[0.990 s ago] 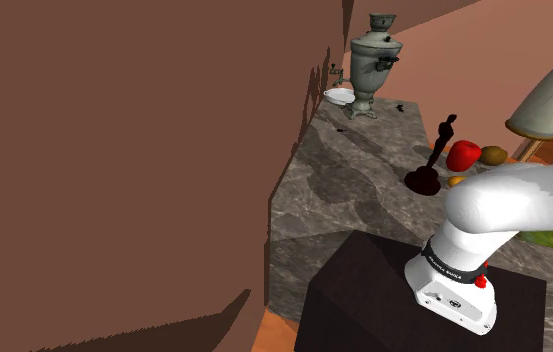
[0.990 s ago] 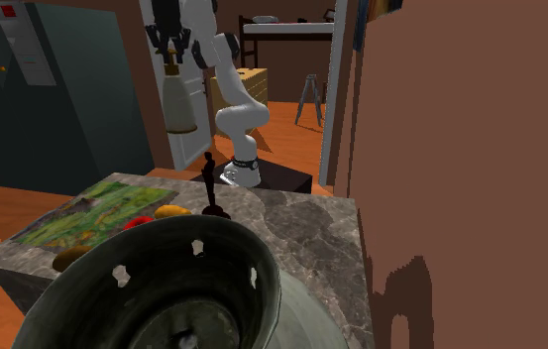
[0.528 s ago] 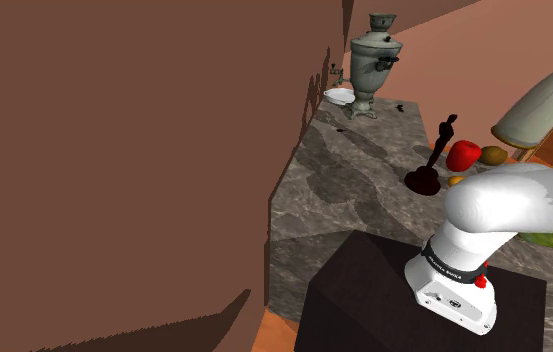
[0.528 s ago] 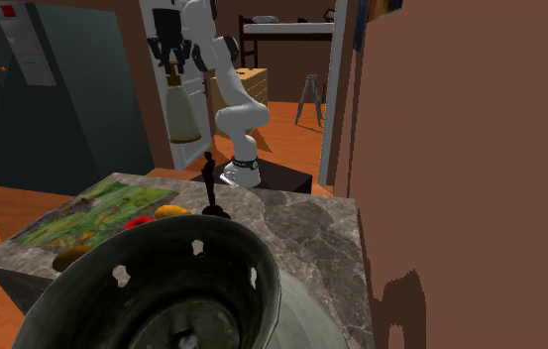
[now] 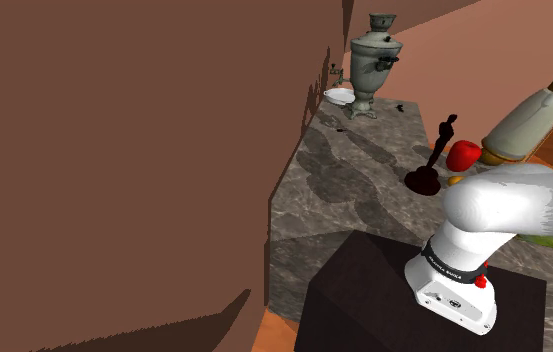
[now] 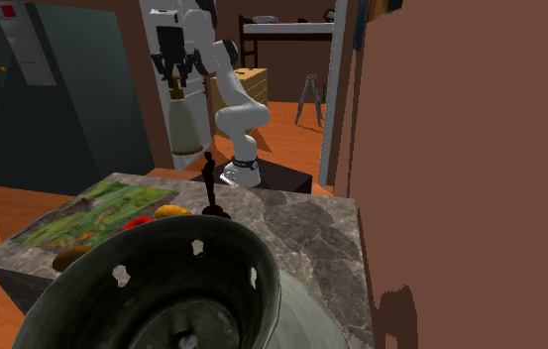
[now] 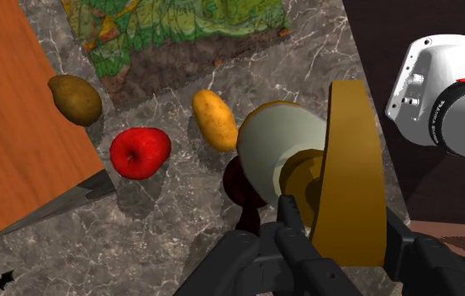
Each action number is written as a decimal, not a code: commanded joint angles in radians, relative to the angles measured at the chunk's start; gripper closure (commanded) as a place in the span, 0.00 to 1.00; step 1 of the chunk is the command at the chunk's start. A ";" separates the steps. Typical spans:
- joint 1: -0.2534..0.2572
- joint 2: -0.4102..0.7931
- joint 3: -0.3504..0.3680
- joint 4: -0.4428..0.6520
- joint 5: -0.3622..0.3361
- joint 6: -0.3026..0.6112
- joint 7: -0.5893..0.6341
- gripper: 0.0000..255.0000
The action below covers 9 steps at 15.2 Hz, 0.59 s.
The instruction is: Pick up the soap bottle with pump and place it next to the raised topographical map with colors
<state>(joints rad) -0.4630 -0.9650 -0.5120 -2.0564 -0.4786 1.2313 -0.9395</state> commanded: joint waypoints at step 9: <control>-0.025 -0.080 -0.032 -0.170 -0.038 0.093 0.021 1.00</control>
<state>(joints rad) -0.4841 -1.0349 -0.5408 -2.2056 -0.5115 1.3126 -0.9216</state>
